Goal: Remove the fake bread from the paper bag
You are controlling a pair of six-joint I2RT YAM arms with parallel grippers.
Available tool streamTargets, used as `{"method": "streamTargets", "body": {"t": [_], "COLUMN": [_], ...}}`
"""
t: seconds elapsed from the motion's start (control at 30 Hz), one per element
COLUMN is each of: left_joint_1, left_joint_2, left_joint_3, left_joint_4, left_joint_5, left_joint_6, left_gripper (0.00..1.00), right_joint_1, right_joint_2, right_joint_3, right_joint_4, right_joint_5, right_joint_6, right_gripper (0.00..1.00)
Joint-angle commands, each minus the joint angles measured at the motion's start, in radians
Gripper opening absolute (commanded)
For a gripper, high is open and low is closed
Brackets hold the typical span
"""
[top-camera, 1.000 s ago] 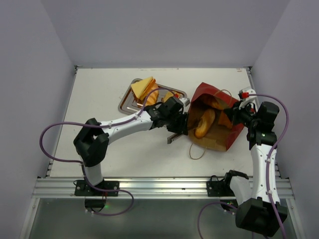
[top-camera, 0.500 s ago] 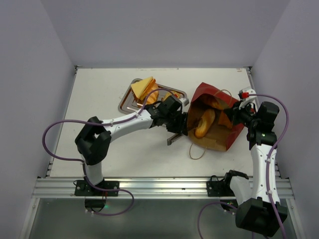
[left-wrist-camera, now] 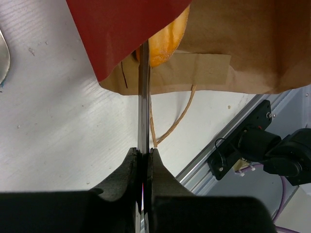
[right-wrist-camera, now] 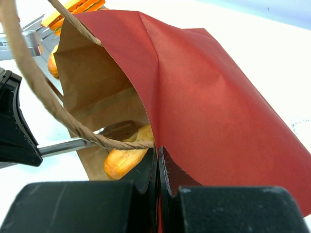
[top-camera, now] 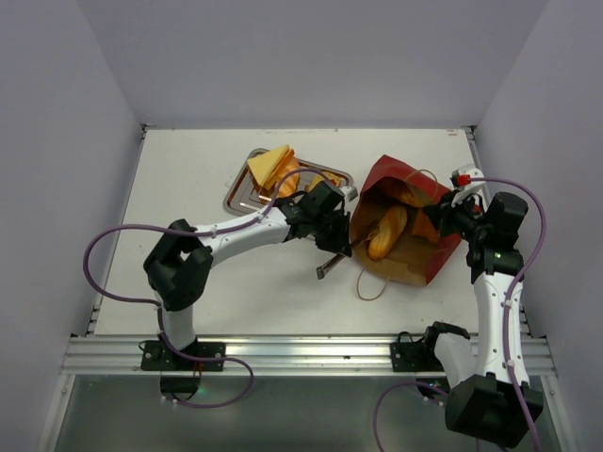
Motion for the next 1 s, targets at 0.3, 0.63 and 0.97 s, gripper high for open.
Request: {"method": "streamTargets", "body": {"t": [0.3, 0.63, 0.97], "left_joint_1": [0.019, 0.022, 0.021], "left_joint_2": [-0.097, -0.149, -0.201], "left_joint_3": [-0.033, -0.070, -0.128], "left_joint_4": [0.071, 0.119, 0.136], "left_joint_5": [0.053, 0.101, 0.144], "left_joint_6": [-0.016, -0.047, -0.058], "left_gripper": [0.00, 0.00, 0.00], "right_joint_1": [-0.002, -0.002, -0.001], "right_joint_2": [-0.016, -0.016, -0.018], "right_joint_3": [0.000, 0.000, 0.000], "right_joint_4": [0.026, 0.026, 0.024], "right_joint_5": [-0.013, -0.012, -0.010], "right_joint_6": [-0.006, -0.007, -0.006], "right_gripper": [0.02, 0.02, 0.02]}}
